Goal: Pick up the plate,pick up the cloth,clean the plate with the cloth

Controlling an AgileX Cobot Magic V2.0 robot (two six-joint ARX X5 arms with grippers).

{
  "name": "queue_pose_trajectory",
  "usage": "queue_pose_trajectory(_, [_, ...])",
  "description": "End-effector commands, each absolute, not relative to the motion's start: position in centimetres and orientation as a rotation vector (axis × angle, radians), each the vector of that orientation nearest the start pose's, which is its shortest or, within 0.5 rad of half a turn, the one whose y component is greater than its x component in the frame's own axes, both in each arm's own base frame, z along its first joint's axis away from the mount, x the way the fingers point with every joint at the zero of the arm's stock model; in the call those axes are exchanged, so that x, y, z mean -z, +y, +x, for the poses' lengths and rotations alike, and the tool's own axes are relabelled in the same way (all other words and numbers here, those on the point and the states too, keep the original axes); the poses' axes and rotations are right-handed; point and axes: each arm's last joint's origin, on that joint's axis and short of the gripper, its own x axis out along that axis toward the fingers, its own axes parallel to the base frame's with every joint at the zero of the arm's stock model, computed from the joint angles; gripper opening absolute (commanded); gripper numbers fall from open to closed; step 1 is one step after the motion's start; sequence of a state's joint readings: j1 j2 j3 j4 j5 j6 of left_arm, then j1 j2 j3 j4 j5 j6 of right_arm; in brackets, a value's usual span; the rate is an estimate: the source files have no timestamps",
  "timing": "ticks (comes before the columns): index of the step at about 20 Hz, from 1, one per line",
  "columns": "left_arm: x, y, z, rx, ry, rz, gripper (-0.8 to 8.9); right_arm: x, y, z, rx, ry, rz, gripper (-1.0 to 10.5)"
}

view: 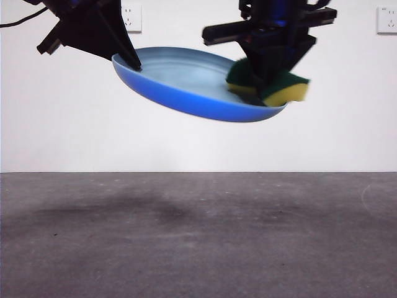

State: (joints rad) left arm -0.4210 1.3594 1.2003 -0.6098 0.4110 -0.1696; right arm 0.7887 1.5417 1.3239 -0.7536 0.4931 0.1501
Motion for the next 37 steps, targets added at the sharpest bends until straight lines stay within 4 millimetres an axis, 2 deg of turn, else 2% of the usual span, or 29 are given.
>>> queue_pose_trajectory(1, [-31.9, -13.0, 25.1, 0.868, 0.857, -0.180, -0.09, -29.7, 22.3, 24.3, -0.295, 0.728, -0.319, -0.2])
queue_pose_trajectory(6, [-32.3, -13.1, 25.4, 0.892, 0.801, -0.188, -0.09, -30.2, 23.9, 24.0, -0.713, 0.767, -0.133, -0.2])
queue_pose_trajectory(10, [-32.8, -12.5, 26.1, 0.872, 0.748, -0.234, -0.09, -29.3, 23.5, 22.9, -0.839, 0.948, -0.132, -0.2])
queue_pose_trajectory(13, [-32.9, -12.0, 26.4, 0.848, 0.736, -0.254, -0.09, -28.5, 22.6, 22.0, -0.809, 1.078, -0.220, -0.2])
queue_pose_trajectory(15, [-32.9, -11.8, 26.5, 0.840, 0.740, -0.257, -0.09, -28.1, 21.9, 21.9, -0.663, 1.106, -0.317, -0.2])
queue_pose_trajectory(19, [-32.3, -11.7, 26.1, 0.838, 0.804, -0.239, -0.09, -28.3, 20.6, 22.7, -0.210, 0.937, -0.525, -0.2])
queue_pose_trajectory(22, [-32.0, -11.7, 25.8, 0.843, 0.836, -0.221, -0.09, -28.7, 20.7, 23.5, -0.120, 0.836, -0.518, -0.2])
queue_pose_trajectory(25, [-31.8, -11.8, 25.6, 0.857, 0.858, -0.200, -0.09, -29.4, 21.2, 24.3, -0.130, 0.743, -0.434, -0.2])
queue_pose_trajectory(27, [-31.8, -11.9, 25.4, 0.863, 0.863, -0.193, -0.09, -29.8, 21.8, 24.7, -0.197, 0.693, -0.356, -0.2])
queue_pose_trajectory(30, [-31.8, -11.9, 25.4, 0.865, 0.860, -0.189, -0.09, -30.8, 23.4, 25.1, -0.520, 0.648, -0.169, -0.2])
queue_pose_trajectory(33, [-31.8, -11.9, 25.5, 0.847, 0.848, -0.158, -0.09, -30.9, 23.7, 24.8, -0.649, 0.669, -0.128, -0.2])
queue_pose_trajectory(35, [-31.6, -11.6, 25.8, 0.737, 0.826, -0.079, -0.09, -30.6, 23.6, 24.6, -0.659, 0.707, -0.138, -0.2])
queue_pose_trajectory(37, [-31.3, -11.2, 26.2, 0.554, 0.807, 0.030, -0.09, -31.1, 22.9, 23.9, -0.654, 0.736, -0.151, -0.2])
